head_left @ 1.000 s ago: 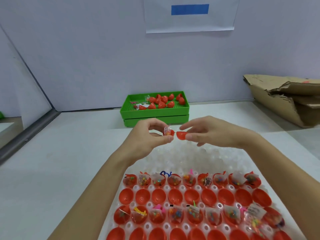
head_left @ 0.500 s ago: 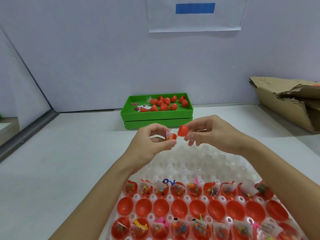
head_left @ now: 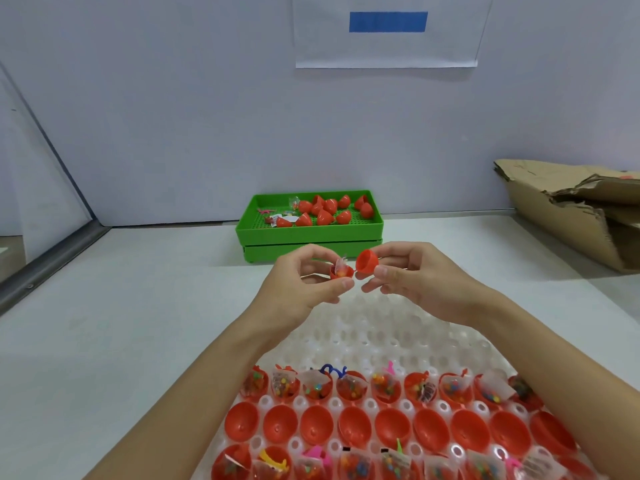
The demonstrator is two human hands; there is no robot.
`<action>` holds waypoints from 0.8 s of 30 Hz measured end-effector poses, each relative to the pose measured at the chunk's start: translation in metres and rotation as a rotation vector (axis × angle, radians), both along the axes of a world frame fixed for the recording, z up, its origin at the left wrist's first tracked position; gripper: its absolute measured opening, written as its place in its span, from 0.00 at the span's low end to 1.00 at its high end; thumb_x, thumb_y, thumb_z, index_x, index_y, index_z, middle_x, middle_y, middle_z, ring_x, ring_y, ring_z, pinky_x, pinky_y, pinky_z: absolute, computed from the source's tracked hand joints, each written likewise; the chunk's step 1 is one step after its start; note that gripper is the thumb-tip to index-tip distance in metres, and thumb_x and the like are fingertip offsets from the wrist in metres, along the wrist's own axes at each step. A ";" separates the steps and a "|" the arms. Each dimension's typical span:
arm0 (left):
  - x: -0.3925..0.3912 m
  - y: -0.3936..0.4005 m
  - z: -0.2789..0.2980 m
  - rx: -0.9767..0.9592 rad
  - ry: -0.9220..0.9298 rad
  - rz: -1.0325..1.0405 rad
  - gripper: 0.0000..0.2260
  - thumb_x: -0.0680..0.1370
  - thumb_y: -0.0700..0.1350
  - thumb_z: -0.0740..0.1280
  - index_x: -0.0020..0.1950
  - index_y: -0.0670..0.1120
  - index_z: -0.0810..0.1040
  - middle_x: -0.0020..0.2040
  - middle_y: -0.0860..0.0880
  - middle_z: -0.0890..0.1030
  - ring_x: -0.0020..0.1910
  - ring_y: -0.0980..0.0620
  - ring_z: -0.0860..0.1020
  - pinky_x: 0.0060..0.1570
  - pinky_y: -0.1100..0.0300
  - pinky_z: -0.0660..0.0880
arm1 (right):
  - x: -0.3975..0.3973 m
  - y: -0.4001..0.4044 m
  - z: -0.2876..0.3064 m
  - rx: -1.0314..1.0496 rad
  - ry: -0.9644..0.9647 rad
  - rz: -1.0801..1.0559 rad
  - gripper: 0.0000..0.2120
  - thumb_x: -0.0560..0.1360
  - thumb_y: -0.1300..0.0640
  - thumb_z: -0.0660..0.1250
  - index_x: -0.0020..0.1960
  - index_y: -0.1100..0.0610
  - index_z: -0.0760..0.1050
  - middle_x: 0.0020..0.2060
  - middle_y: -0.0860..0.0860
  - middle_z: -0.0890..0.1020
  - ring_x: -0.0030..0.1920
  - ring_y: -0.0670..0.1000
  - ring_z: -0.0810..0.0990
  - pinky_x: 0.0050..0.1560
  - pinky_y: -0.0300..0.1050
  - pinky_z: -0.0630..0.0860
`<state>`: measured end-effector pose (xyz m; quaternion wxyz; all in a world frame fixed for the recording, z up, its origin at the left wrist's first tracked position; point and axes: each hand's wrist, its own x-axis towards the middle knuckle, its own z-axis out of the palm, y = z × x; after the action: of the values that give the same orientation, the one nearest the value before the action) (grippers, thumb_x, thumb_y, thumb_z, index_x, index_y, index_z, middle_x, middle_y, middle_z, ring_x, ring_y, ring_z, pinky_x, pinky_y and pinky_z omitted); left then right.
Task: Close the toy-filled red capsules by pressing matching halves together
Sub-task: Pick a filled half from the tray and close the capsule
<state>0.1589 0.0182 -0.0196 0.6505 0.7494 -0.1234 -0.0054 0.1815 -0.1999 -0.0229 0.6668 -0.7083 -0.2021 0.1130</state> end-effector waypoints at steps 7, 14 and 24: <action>0.004 0.004 -0.006 -0.058 0.034 -0.044 0.11 0.70 0.39 0.78 0.49 0.46 0.82 0.45 0.47 0.85 0.43 0.48 0.84 0.44 0.60 0.80 | 0.000 0.002 -0.002 -0.057 -0.045 -0.007 0.15 0.74 0.53 0.70 0.59 0.57 0.80 0.51 0.53 0.87 0.49 0.53 0.86 0.45 0.36 0.78; 0.004 0.007 0.001 0.017 0.038 -0.072 0.12 0.70 0.41 0.79 0.51 0.46 0.81 0.47 0.49 0.86 0.46 0.46 0.85 0.48 0.58 0.81 | 0.001 0.001 -0.001 -0.018 -0.015 0.006 0.15 0.73 0.52 0.71 0.58 0.56 0.81 0.52 0.55 0.87 0.50 0.55 0.86 0.45 0.37 0.78; 0.005 0.017 0.004 0.057 -0.005 -0.052 0.17 0.65 0.49 0.78 0.50 0.47 0.82 0.45 0.49 0.86 0.43 0.52 0.84 0.41 0.67 0.76 | 0.008 -0.007 0.007 0.134 0.148 0.049 0.22 0.73 0.53 0.68 0.65 0.60 0.76 0.55 0.61 0.84 0.59 0.58 0.83 0.57 0.42 0.80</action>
<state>0.1636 0.0356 -0.0157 0.6283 0.7641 -0.1444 -0.0239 0.1898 -0.2068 -0.0163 0.7228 -0.6468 -0.1767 0.1673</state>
